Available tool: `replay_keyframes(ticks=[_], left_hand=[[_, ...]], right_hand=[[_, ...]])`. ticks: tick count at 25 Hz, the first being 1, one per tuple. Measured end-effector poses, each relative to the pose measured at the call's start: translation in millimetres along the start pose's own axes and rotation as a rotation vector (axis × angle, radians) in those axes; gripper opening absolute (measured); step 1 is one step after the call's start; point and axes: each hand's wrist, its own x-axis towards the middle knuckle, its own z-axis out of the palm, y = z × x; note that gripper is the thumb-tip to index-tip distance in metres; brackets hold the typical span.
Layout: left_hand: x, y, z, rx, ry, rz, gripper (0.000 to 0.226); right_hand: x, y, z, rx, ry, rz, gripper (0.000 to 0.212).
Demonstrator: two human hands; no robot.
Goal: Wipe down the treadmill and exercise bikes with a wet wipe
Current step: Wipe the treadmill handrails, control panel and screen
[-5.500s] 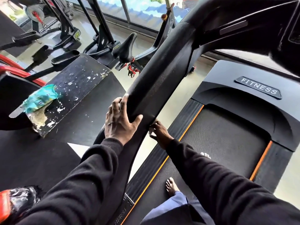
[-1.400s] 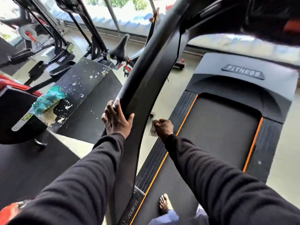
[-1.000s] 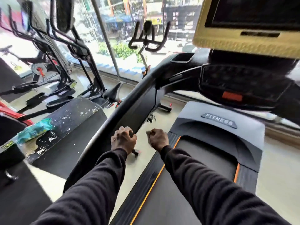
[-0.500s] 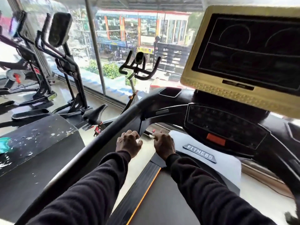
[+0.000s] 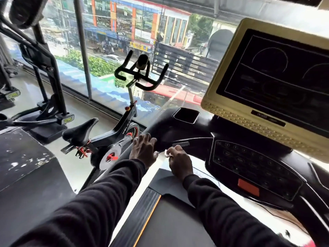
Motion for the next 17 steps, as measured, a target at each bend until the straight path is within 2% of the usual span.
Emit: replay_keyframes(ticks=[3,5,9,12,15,17], left_hand=[[22.9,-9.4,6.6,-0.019,-0.09,-0.012,0.071],[31.3,-11.7,12.5,-0.02,-0.147,-0.045,0.079],[43.9,-10.7,24.0,0.04,-0.117,-0.025,0.077],[48.0,-9.5,27.6,0.024,-0.114,-0.034,0.074],[50.1,-8.6,27.2,0.024,-0.117,-0.051,0.073],[50.1,-8.1,25.9,0.037,-0.122,-0.049,0.073]], right_hand=[[23.7,-0.5,3.6,-0.044,-0.002,-0.091,0.015],[37.9,2.4,1.7,-0.072,0.042,-0.141,0.013],[58.4,24.5,17.2,-0.138,0.103,-0.162,0.02],[51.3,23.0,46.2,-0.128,0.017,-0.253,0.027],[52.9,22.3,51.5,-0.143,-0.01,-0.431,0.014],[61.0,36.2,48.3,-0.134,0.062,-0.368,0.017]])
